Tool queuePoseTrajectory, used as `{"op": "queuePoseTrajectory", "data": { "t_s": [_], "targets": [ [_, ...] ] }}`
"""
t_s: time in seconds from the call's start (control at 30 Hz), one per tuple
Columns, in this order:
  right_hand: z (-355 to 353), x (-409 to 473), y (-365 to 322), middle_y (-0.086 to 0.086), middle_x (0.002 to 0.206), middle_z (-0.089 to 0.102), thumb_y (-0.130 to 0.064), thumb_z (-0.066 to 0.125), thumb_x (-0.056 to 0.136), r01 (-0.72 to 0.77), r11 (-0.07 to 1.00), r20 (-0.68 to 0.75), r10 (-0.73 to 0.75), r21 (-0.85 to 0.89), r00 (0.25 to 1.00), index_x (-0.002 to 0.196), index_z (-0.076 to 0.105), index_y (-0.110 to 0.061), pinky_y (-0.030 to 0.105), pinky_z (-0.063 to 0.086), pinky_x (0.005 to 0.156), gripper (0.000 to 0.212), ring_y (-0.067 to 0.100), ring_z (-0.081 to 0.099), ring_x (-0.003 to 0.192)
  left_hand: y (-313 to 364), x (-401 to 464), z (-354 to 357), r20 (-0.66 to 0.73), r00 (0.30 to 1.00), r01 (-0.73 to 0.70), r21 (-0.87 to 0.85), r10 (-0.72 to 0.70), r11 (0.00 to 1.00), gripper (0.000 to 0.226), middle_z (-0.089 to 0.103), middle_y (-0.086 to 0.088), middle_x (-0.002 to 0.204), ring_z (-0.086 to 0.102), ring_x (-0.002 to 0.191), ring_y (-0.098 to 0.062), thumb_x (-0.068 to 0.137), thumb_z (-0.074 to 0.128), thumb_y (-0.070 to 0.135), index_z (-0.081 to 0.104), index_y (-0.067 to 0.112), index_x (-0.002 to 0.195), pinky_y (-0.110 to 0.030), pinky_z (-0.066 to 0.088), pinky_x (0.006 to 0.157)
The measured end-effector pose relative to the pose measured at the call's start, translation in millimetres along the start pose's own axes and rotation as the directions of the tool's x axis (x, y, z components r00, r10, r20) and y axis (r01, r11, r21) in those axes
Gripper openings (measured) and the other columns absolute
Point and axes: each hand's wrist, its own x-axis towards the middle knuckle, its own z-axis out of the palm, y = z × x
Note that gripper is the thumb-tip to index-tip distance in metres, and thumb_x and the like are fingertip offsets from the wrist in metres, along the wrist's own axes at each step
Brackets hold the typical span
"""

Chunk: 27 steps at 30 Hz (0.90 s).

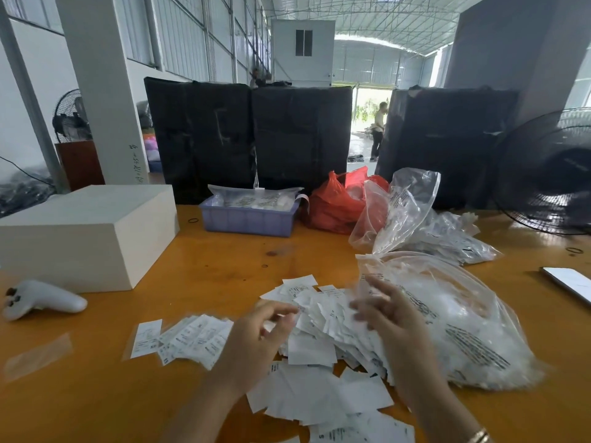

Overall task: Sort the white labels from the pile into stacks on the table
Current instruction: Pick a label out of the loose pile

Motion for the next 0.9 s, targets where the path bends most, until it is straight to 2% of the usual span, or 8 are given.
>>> {"op": "queuePoseTrajectory", "data": {
  "t_s": [0.07, 0.17, 0.3, 0.37, 0.43, 0.53, 0.63, 0.9],
  "targets": [
    [15, -9, 1, 0.007, 0.086, 0.074, -0.009, 0.063, 0.082, -0.194, 0.962, 0.159, 0.164, 0.192, 0.974, 0.114, 0.054, -0.030, 0.025, 0.055, 0.069, 0.039, 0.015, 0.068, 0.072, 4, -2, 4, 0.163, 0.985, 0.082, -0.194, -0.050, 0.978, 0.037, 0.068, 0.021, 0.097, 0.062, 0.093, 0.000, 0.080, 0.049, 0.065, 0.069, 0.041, 0.099, -0.014, 0.048, 0.077],
    [29, -17, 5, 0.011, 0.080, 0.073, -0.007, 0.064, 0.086, -0.239, 0.961, 0.213, 0.207, 0.138, 0.955, 0.118, 0.055, -0.029, 0.026, 0.050, 0.068, 0.039, 0.014, 0.065, 0.067, 6, -3, 8, 0.274, 0.957, 0.173, -0.275, -0.095, 0.946, 0.053, 0.069, 0.015, 0.086, 0.063, 0.083, -0.003, 0.073, 0.045, 0.073, 0.072, 0.034, 0.098, -0.019, 0.048, 0.070],
    [36, -20, 8, 0.006, 0.068, 0.071, 0.000, 0.060, 0.089, -0.248, 0.965, 0.231, 0.222, 0.089, 0.947, 0.116, 0.056, -0.023, 0.014, 0.045, 0.050, 0.035, 0.008, 0.063, 0.056, 10, -2, 7, 0.213, 0.971, 0.162, -0.250, -0.109, 0.955, 0.007, 0.070, 0.012, 0.074, 0.064, 0.074, -0.002, 0.086, 0.067, 0.039, 0.074, 0.037, 0.086, -0.015, 0.047, 0.065],
    [37, -21, 9, 0.006, 0.071, 0.072, -0.005, 0.059, 0.091, -0.247, 0.964, 0.224, 0.220, 0.099, 0.949, 0.115, 0.057, -0.021, 0.014, 0.045, 0.050, 0.029, 0.010, 0.065, 0.058, 11, -2, 6, 0.177, 0.977, 0.157, -0.236, -0.117, 0.959, 0.016, 0.068, 0.012, 0.067, 0.060, 0.064, 0.001, 0.087, 0.067, 0.025, 0.074, 0.036, 0.078, -0.014, 0.045, 0.061],
    [38, -23, 9, 0.003, 0.074, 0.072, -0.024, 0.061, 0.089, -0.233, 0.970, 0.205, 0.216, 0.064, 0.955, 0.113, 0.060, -0.021, 0.015, 0.045, 0.052, 0.024, 0.011, 0.066, 0.062, 14, -3, 4, 0.177, 0.975, 0.174, -0.232, -0.135, 0.957, 0.008, 0.066, 0.011, 0.065, 0.056, 0.060, 0.000, 0.080, 0.070, 0.037, 0.073, 0.033, 0.073, -0.014, 0.043, 0.059],
    [42, -25, 13, -0.004, 0.074, 0.071, -0.046, 0.068, 0.076, -0.167, 0.982, 0.154, 0.180, -0.093, 0.972, 0.100, 0.066, -0.025, 0.016, 0.047, 0.055, 0.032, 0.008, 0.064, 0.063, 13, -7, 3, 0.193, 0.977, 0.127, -0.171, -0.093, 0.977, 0.024, 0.065, 0.011, 0.064, 0.052, 0.056, 0.004, 0.068, 0.071, 0.055, 0.072, 0.032, 0.071, -0.011, 0.041, 0.054],
    [42, -24, 17, -0.005, 0.070, 0.070, -0.027, 0.069, 0.085, -0.094, 0.968, 0.105, 0.121, -0.231, 0.987, 0.081, 0.071, -0.024, 0.017, 0.049, 0.055, 0.006, 0.006, 0.063, 0.062, 14, -8, 6, 0.185, 0.979, 0.112, -0.140, -0.085, 0.984, 0.030, 0.069, 0.002, 0.072, 0.054, 0.058, 0.003, 0.064, 0.072, 0.054, 0.072, 0.026, 0.074, -0.012, 0.044, 0.057],
    [38, -14, 21, -0.006, 0.064, 0.068, -0.019, 0.063, 0.090, -0.110, 0.980, 0.080, 0.124, -0.167, 0.989, 0.077, 0.068, -0.019, 0.017, 0.044, 0.050, 0.015, 0.004, 0.057, 0.053, 10, -3, 3, 0.084, 0.980, 0.195, -0.242, -0.179, 0.950, 0.016, 0.073, 0.005, 0.076, 0.066, 0.069, -0.005, 0.088, 0.062, 0.031, 0.074, 0.025, 0.079, -0.023, 0.055, 0.063]
  ]
}}
